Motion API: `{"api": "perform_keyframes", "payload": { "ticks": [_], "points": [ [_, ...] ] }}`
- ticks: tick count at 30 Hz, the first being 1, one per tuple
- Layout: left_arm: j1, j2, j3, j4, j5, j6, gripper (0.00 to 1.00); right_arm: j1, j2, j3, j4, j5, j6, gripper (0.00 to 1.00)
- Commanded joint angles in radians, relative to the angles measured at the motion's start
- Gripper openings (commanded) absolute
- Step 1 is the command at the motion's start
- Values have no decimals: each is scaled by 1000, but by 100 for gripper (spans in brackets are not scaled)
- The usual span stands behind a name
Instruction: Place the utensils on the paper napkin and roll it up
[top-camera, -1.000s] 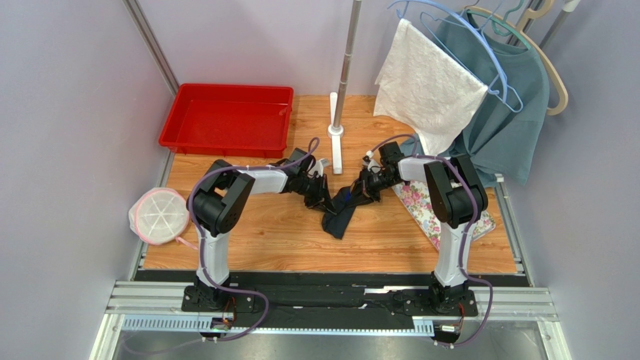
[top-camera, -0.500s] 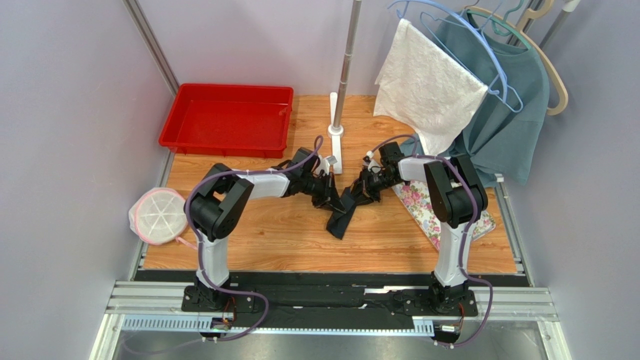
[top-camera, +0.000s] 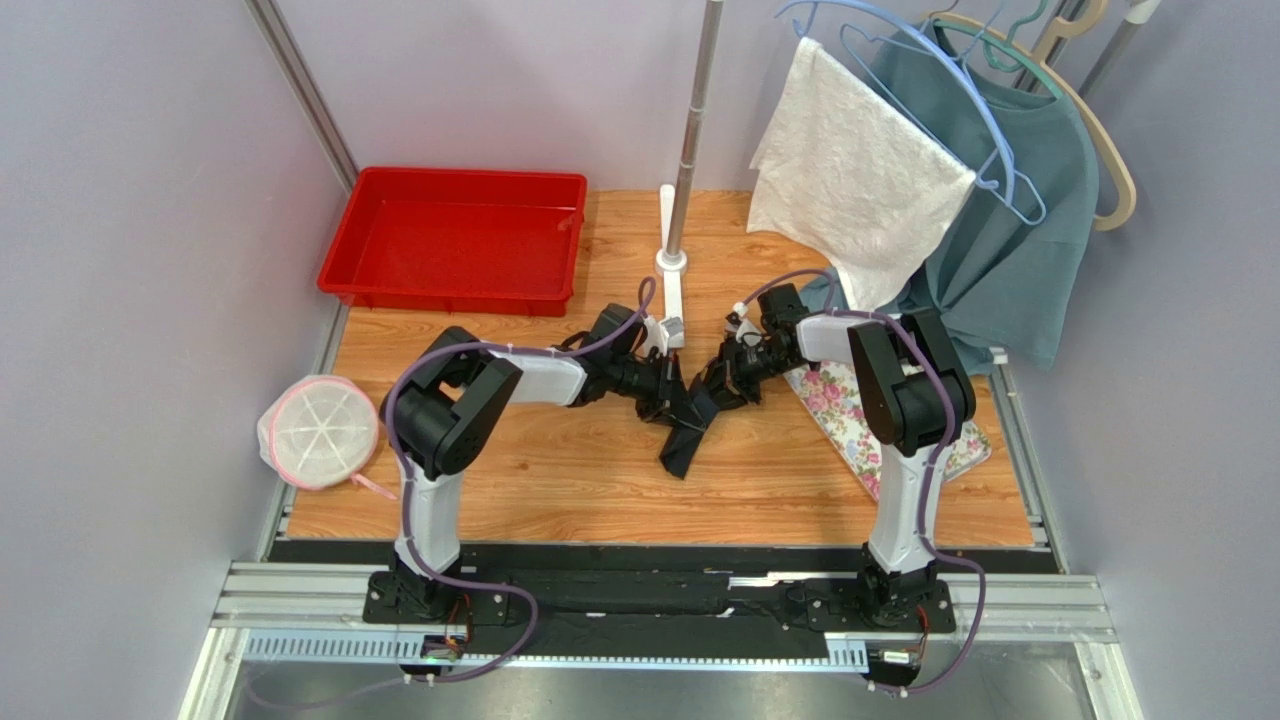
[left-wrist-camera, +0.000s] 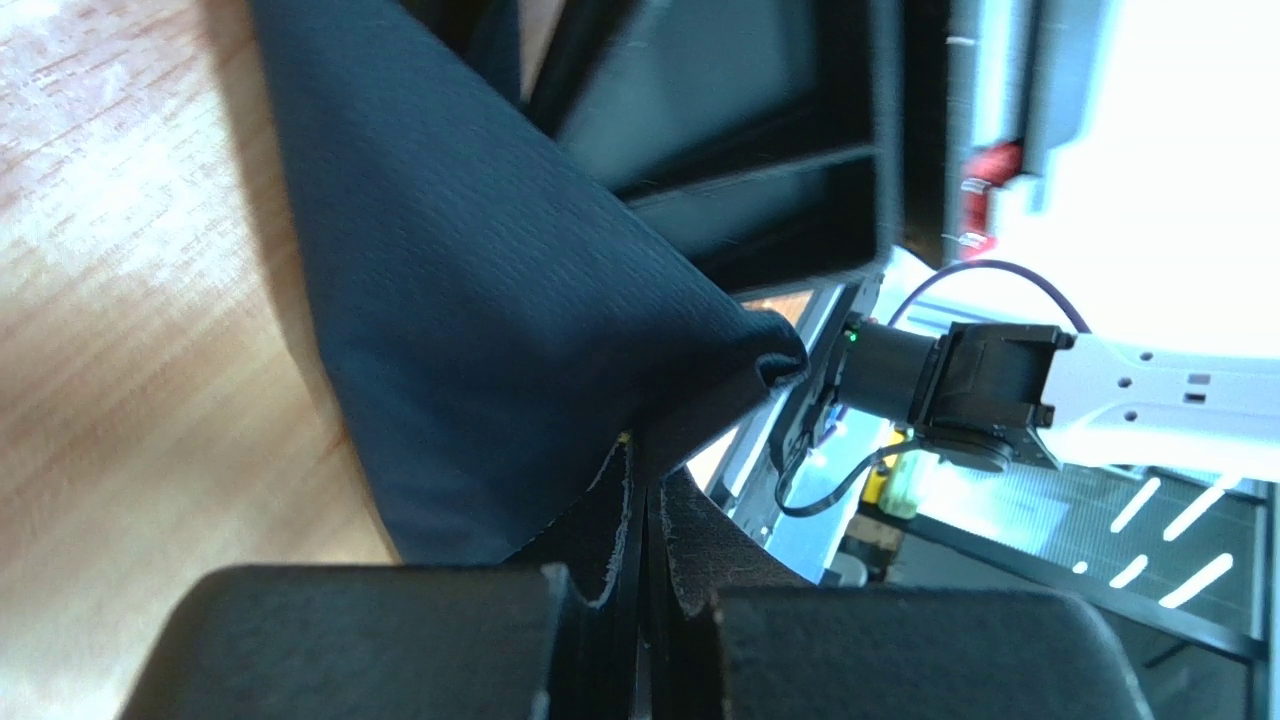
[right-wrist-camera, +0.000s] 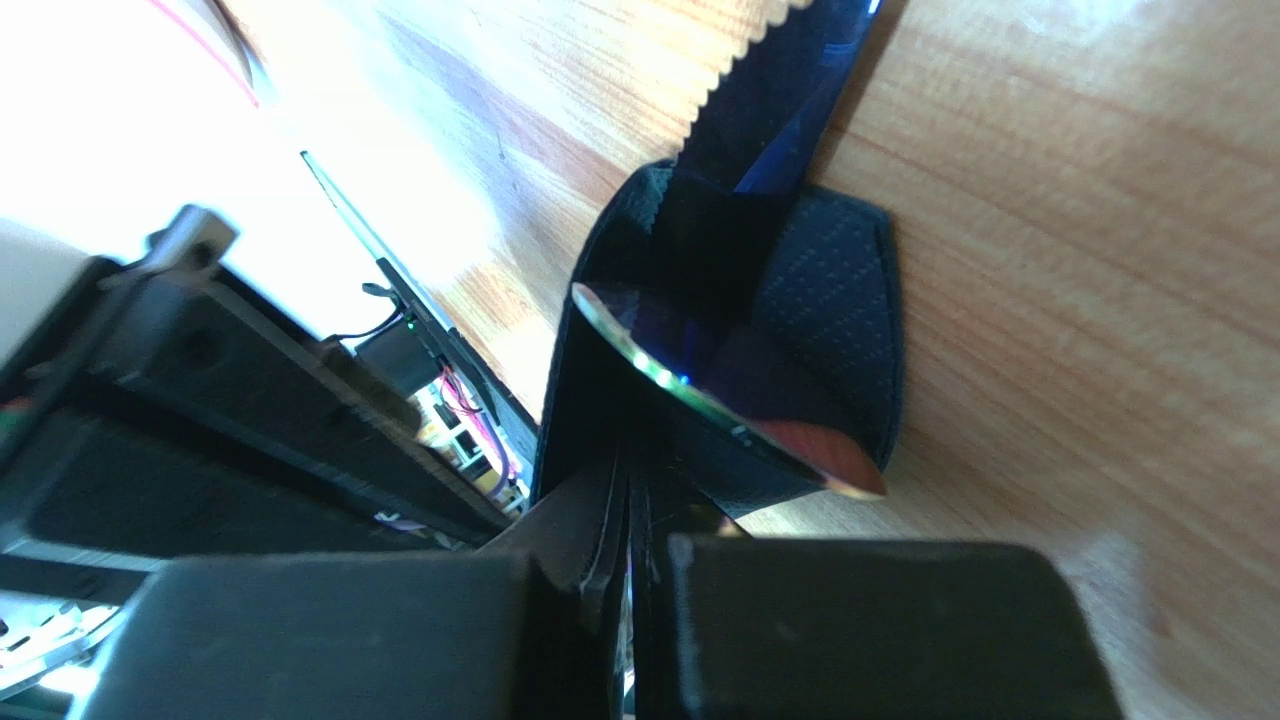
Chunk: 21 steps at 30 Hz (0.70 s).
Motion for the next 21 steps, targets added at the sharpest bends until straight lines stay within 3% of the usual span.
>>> {"api": "perform_keyframes", "payload": {
  "ticks": [1,13,21],
  "points": [
    [-19,34,-11,125,31,-34,0,6,57,-22,-17,201,-36,0],
    [-25,118,-42,233,35,-89,0,5,54,-19,-26,210,-35,0],
    [-24,166,-31,147,-9,-26,0,6,43,-4,-63,216,-55,0]
  ]
}}
